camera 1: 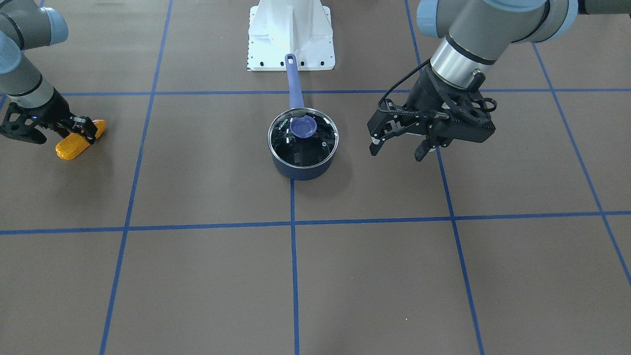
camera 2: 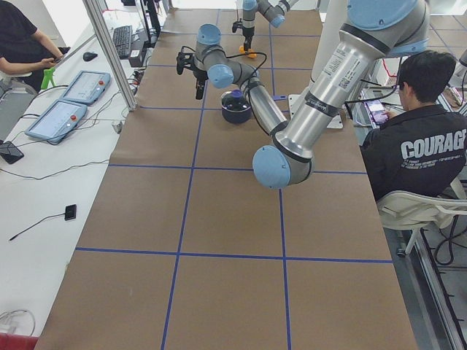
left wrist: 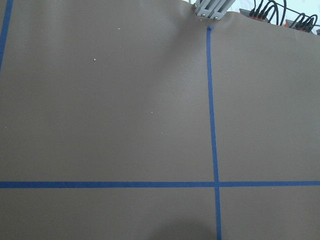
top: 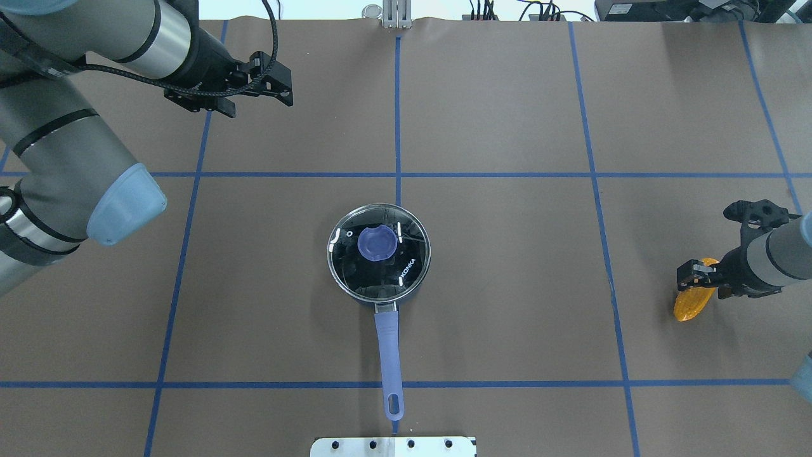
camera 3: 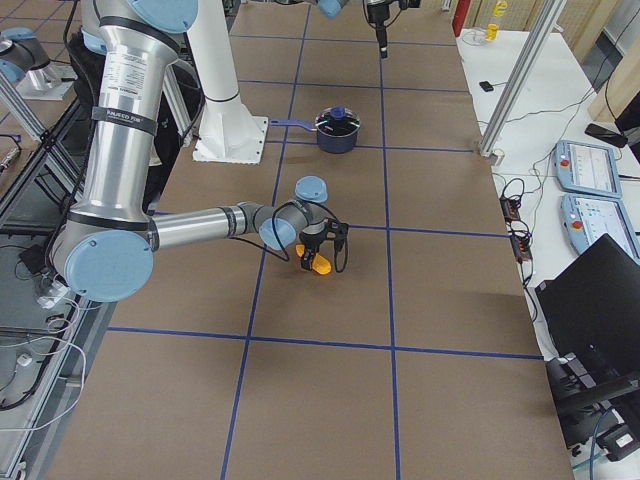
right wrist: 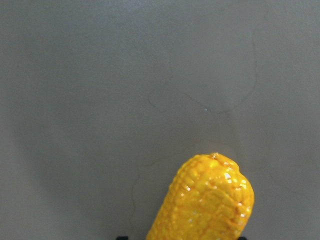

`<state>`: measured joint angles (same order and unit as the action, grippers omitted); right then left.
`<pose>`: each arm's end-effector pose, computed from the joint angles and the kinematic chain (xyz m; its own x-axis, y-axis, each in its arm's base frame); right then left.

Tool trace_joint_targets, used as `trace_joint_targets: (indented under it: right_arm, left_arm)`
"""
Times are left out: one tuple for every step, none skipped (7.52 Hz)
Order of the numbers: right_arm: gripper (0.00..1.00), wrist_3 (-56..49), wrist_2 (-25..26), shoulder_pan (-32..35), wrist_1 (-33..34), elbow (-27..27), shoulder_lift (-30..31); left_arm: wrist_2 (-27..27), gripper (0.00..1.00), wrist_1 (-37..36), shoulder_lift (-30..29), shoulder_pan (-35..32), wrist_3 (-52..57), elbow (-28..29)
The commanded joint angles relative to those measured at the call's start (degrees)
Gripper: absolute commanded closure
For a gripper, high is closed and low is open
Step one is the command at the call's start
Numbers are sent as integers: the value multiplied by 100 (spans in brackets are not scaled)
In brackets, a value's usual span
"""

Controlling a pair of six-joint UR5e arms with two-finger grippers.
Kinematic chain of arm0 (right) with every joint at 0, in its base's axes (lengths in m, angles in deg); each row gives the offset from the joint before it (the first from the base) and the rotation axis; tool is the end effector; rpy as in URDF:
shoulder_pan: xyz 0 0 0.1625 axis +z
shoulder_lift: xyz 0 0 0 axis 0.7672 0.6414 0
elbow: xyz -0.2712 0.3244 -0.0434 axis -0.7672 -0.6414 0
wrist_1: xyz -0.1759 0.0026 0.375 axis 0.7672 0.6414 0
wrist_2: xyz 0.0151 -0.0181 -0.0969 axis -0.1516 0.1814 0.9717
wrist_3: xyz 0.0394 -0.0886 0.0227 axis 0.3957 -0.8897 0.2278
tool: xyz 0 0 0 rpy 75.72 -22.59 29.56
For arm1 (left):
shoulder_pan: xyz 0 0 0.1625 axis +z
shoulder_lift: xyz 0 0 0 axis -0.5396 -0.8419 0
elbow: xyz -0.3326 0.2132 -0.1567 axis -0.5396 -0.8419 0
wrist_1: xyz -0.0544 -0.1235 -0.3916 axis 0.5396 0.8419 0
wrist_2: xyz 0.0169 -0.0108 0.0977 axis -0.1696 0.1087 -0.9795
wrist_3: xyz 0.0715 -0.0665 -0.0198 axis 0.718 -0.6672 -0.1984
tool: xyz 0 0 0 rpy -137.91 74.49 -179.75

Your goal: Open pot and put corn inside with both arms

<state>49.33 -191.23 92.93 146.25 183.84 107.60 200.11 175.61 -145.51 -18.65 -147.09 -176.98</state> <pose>-0.2606 -0.3622 0.5751 0.7224 0.2302 0.6521 -0.1756 0.9731 -0.1490 0.3205 -0.5332 0.1748 0.4540 0.0052 -0.8910 0.2373 0.9632 0.1265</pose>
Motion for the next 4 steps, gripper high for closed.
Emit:
trace_joint_targets:
  right_arm:
    - [33,7,-17,6,7,-103,-162]
    - [42,15,-26,6,7,-129,-223]
    - [49,7,-44,15,7,-130,-233]
    - [57,7,-87,15,7,-121,-241]
  left_arm:
    - [0,2,0,-22,7,-8,0]
    - [0,2,0,-31,16,-8,0]
    - [0,2,0,-31,16,-8,0]
    - [0,2,0,-31,33,-8,-8]
